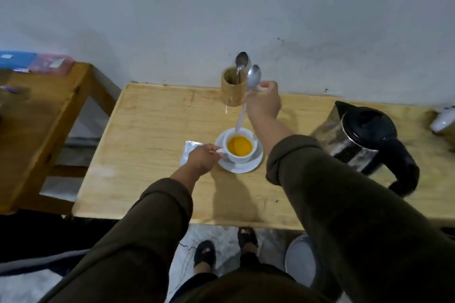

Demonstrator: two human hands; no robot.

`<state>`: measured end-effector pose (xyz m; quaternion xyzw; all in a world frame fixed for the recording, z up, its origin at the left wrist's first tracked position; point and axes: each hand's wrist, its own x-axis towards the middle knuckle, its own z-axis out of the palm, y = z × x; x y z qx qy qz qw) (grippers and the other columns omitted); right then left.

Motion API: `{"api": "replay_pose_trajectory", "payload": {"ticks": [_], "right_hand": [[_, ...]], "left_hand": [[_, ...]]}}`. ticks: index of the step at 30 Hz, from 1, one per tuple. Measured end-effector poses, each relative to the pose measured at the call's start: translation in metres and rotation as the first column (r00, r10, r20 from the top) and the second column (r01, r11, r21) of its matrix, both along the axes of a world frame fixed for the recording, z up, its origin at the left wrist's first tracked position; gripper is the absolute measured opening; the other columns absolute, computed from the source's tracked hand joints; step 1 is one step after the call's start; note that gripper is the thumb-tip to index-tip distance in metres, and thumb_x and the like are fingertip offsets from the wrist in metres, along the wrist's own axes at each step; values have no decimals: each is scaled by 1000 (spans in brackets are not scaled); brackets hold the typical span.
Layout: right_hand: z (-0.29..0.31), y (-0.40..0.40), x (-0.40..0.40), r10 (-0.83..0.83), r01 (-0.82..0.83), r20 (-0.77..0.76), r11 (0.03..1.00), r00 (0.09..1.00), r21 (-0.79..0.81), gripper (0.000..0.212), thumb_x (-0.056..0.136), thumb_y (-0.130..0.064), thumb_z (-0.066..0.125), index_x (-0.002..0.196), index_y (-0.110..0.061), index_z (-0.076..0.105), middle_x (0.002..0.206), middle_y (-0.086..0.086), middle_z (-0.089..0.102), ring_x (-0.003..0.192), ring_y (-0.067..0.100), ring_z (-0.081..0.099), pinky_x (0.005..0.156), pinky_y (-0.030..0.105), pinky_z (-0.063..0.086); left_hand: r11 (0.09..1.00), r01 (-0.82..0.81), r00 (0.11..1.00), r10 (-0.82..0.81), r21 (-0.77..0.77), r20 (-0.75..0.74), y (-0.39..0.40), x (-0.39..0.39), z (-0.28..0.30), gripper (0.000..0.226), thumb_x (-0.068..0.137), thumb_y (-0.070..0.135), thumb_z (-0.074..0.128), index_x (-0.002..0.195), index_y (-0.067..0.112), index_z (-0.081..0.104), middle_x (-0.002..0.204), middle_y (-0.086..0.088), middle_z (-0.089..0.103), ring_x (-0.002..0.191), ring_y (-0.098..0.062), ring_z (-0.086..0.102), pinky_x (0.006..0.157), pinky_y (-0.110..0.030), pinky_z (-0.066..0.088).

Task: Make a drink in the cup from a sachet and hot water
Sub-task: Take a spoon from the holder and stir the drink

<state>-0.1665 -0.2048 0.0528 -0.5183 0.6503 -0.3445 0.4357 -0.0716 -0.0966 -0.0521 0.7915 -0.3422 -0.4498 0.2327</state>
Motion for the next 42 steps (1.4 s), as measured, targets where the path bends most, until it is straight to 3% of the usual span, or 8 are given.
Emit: {"api": "replay_pose_trajectory", "payload": {"ticks": [3, 7, 12, 16, 19, 27, 32, 42], "right_hand": [[-2, 32, -13, -7, 4, 52, 998, 999, 59, 26, 83, -3, 57, 100, -23, 56, 78, -5, 56, 64, 11, 56, 56, 23, 46], [-4, 56, -22, -38, -4, 212, 980, 977, 197, 23, 83, -4, 56, 68, -21, 63, 72, 5, 67, 72, 23, 64, 73, 35, 57], [-7, 73, -39, 45, -134, 391, 970, 919, 204, 11, 86, 0, 59, 84, -9, 64, 78, 7, 67, 72, 16, 62, 70, 24, 53], [-15, 80, -47, 173, -181, 122, 982, 977, 62, 12, 80, -26, 71, 82, -14, 69, 90, 7, 73, 82, 20, 66, 80, 35, 54], [-14, 79, -47, 213, -216, -160, 976, 964, 3, 36, 90, -39, 54, 84, -7, 68, 89, 11, 74, 87, 24, 67, 78, 35, 51], [-23, 67, -49, 334, -434, -481, 894, 810, -110, 26, 95, -14, 42, 94, 4, 60, 74, 17, 64, 72, 29, 58, 56, 22, 30], [-39, 57, -53, 433, -598, -573, 791, 696, -128, 16, 91, -10, 47, 94, 0, 59, 87, 22, 65, 82, 36, 59, 70, 40, 48], [-53, 45, -60, 529, -676, -579, 735, 620, -52, 29, 96, -19, 43, 109, -5, 64, 105, 18, 69, 96, 34, 62, 83, 38, 48]], "left_hand": [[1000, -3, 1000, 3, -21, 10, 2, -3, 1, 35, 91, 31, 58, 121, 14, 63, 123, -9, 66, 113, -25, 60, 82, -27, 42], [1000, -20, 1000, 20, -18, 15, 4, -4, 2, 36, 92, 33, 55, 122, 15, 62, 123, -10, 65, 114, -27, 58, 91, -30, 45], [999, -43, 999, 43, -13, -20, 4, -3, 2, 37, 91, 33, 56, 124, 16, 61, 125, -12, 64, 117, -29, 57, 98, -33, 44], [999, -52, 999, 52, -10, -15, 5, -4, 3, 39, 91, 35, 56, 125, 18, 59, 126, -11, 63, 117, -28, 56, 100, -35, 45], [998, -57, 998, 57, 5, -27, 4, -3, 4, 41, 90, 36, 58, 126, 18, 59, 125, -10, 63, 116, -28, 57, 98, -33, 45], [995, -96, 994, 96, 10, -59, 1, -3, 2, 36, 89, 31, 61, 120, 14, 64, 123, -10, 65, 96, -21, 54, 79, -25, 39], [992, -126, 990, 127, 15, -58, 2, -4, 0, 36, 89, 34, 60, 120, 16, 64, 124, -7, 64, 95, -16, 50, 80, -24, 40], [988, -152, 987, 153, 26, -40, 1, -8, 0, 34, 90, 31, 59, 120, 17, 64, 125, -6, 63, 97, -16, 51, 81, -24, 40]]}}
